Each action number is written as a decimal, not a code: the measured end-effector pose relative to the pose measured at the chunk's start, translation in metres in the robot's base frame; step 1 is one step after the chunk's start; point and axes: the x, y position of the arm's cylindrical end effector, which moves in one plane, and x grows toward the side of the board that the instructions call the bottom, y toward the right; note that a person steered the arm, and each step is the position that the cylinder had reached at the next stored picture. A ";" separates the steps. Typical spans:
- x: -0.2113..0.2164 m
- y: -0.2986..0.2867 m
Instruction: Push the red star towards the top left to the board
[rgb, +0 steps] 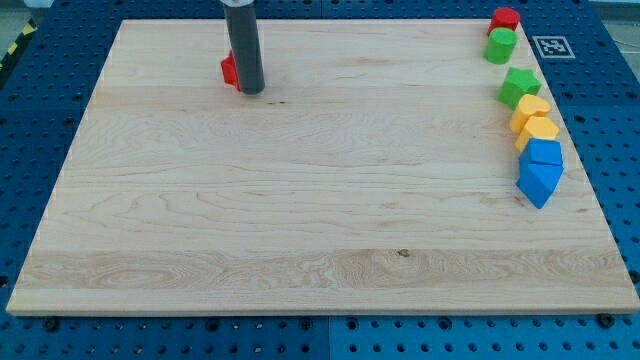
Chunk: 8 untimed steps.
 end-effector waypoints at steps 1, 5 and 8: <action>-0.010 0.000; -0.015 0.010; -0.039 -0.042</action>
